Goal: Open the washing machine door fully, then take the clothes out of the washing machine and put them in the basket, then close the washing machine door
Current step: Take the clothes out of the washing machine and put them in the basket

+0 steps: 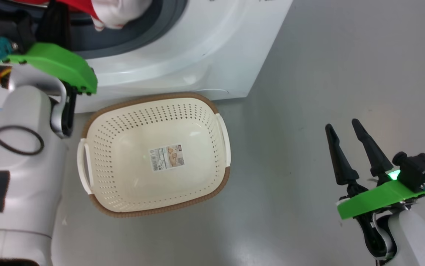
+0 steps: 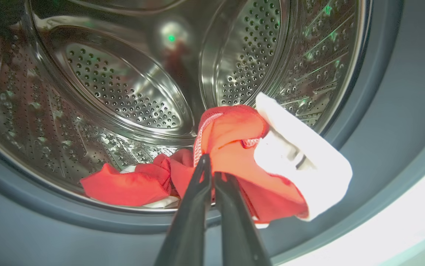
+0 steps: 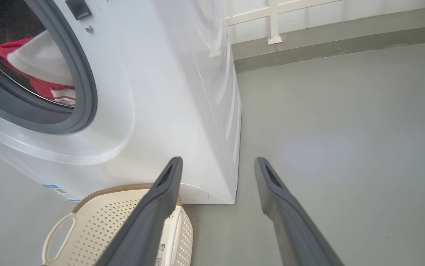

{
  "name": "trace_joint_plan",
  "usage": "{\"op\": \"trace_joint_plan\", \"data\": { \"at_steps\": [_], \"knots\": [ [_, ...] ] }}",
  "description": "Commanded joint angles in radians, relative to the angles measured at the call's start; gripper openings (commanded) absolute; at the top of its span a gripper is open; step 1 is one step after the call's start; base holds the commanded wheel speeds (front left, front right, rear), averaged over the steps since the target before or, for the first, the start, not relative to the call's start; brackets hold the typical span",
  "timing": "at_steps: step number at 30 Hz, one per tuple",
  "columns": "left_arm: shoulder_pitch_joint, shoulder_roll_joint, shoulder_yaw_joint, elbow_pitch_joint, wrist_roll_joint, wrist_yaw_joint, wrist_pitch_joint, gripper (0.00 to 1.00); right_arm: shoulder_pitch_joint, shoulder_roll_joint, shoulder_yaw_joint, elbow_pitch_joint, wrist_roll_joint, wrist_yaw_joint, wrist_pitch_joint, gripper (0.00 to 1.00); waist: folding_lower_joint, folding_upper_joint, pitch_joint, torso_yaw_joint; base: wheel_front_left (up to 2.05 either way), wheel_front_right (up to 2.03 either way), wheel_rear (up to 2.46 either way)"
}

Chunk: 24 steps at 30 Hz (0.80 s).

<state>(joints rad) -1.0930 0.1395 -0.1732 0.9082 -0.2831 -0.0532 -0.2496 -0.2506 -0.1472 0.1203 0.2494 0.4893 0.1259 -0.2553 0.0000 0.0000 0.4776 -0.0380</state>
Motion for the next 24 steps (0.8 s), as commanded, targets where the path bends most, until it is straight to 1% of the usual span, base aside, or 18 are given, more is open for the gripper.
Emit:
{"op": "trace_joint_plan", "data": {
  "at_steps": [1, 8, 15, 24],
  "knots": [
    [0.011, 0.035, 0.026, -0.037, -0.002, 0.0, -0.012, 0.0, 0.029, -0.011, 0.014, -0.023, -0.009, 0.005, -0.006, 1.0, 0.0, 0.0, -0.022, 0.02, 0.0, 0.0, 0.0],
    [0.137, -0.01, 0.089, -0.195, 0.028, -0.009, -0.012, 0.0, 0.059, -0.028, -0.004, -0.029, -0.014, 0.005, -0.006, 1.0, 0.0, 0.0, -0.067, 0.046, 0.0, 0.0, 0.0],
    [0.237, -0.053, 0.142, -0.325, 0.052, -0.028, -0.012, 0.0, 0.084, -0.037, -0.012, -0.025, -0.015, 0.005, -0.006, 1.0, 0.0, 0.0, -0.112, 0.067, 0.0, 0.0, 0.0],
    [0.34, -0.083, 0.173, -0.462, 0.063, -0.048, -0.012, 0.0, 0.116, -0.038, -0.02, -0.024, -0.012, 0.005, -0.006, 1.0, 0.0, 0.0, -0.158, 0.081, 0.0, 0.0, 0.0]
  ]
}}
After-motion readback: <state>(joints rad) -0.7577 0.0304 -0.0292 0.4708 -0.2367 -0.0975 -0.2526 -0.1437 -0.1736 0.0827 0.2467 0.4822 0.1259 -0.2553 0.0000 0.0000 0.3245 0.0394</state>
